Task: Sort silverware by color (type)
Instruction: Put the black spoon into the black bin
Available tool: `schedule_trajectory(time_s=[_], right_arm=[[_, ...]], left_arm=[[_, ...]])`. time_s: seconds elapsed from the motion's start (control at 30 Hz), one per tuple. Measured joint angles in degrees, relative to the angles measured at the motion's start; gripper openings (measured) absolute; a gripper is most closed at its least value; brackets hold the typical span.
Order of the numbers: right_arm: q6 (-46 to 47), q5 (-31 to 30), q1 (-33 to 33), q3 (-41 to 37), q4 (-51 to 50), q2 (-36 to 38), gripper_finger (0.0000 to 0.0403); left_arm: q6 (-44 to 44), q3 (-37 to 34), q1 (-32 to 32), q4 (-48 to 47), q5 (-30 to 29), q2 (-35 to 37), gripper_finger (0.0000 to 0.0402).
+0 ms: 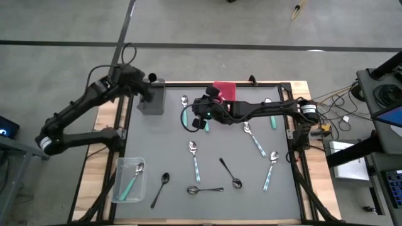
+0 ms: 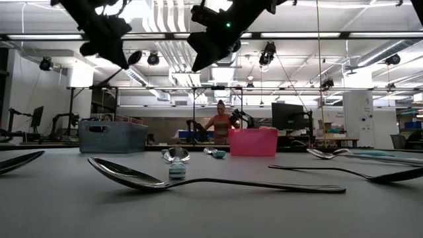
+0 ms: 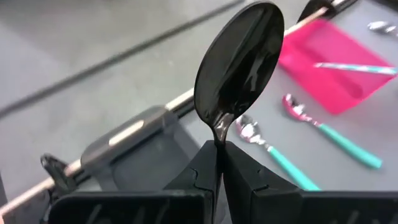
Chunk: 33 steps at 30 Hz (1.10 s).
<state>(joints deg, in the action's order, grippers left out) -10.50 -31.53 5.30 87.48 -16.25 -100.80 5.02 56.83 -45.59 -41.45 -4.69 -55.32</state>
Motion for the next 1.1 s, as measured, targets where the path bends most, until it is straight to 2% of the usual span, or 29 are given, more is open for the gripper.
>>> schedule_trajectory(time_s=[0.1, 0.33, 0.67, 1.0, 1.1], right_arm=[[0.0, 0.0, 0.0, 0.0, 0.1, 0.3, 0.0132], [0.8, 0.0, 0.0, 0.0, 0.0, 0.3, 0.0132], [1.2, 0.0, 0.0, -0.1, 0.1, 0.3, 0.0132], [5.4, 0.1, -0.1, -0.1, -1.9, 0.5, 0.0132], [6.8, 0.1, -0.3, -0.1, -3.5, 0.8, 0.0132]], left_arm=[[-1.5, -0.8, -4.9, -0.1, 3.5, -2.2, 0.0], [-4.9, -0.9, -12.0, 0.0, 7.3, -9.0, 0.0], [-7.3, -1.0, -15.6, -1.7, 7.8, -15.9, 0.0], [-11.1, 2.6, -21.6, -5.7, 15.8, -23.1, 0.0], [-12.4, 4.1, -22.1, -6.1, 16.4, -25.2, 0.0]])
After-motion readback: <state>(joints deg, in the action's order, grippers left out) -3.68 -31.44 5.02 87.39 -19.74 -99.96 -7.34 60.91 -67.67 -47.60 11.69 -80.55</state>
